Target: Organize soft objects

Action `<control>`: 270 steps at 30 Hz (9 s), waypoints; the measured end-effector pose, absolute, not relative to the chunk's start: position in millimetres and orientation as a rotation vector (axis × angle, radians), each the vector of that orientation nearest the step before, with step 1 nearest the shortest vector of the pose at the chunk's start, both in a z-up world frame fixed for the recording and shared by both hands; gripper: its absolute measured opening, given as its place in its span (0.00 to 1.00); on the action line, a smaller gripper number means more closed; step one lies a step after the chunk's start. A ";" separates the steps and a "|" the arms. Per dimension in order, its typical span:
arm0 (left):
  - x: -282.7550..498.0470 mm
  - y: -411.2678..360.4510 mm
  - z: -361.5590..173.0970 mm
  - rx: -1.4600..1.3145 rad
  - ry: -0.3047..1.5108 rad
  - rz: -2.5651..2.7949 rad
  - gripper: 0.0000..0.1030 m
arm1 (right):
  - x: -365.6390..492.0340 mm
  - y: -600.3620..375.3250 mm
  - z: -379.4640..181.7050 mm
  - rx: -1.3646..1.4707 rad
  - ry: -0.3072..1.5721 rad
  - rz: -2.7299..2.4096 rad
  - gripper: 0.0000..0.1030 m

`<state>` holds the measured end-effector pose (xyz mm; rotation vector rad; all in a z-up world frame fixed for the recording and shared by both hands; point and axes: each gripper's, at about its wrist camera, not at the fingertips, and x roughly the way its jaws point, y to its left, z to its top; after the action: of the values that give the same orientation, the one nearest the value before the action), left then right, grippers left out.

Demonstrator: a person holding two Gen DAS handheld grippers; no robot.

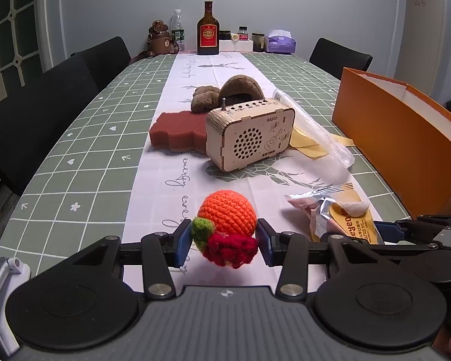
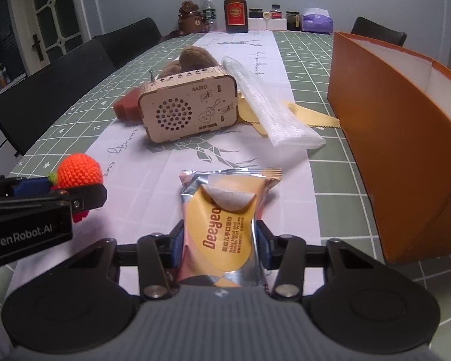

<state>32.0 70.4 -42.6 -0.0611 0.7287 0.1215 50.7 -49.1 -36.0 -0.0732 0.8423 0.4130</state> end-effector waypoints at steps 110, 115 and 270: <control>188.1 -152.8 19.2 0.338 0.752 -0.439 0.81 | 199.1 -250.6 80.8 -0.595 0.821 0.390 0.66; 175.1 -138.3 30.1 0.324 0.739 -0.422 0.80 | 182.0 -237.4 91.8 -0.593 0.802 0.382 0.66; 134.8 62.5 -55.6 -0.067 0.918 0.081 0.02 | 338.7 -60.6 -29.3 -0.529 1.283 0.658 0.04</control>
<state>134.8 62.5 -55.6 -0.0668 0.9183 0.0812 338.7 -60.6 -29.3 -0.5295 1.2828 0.6580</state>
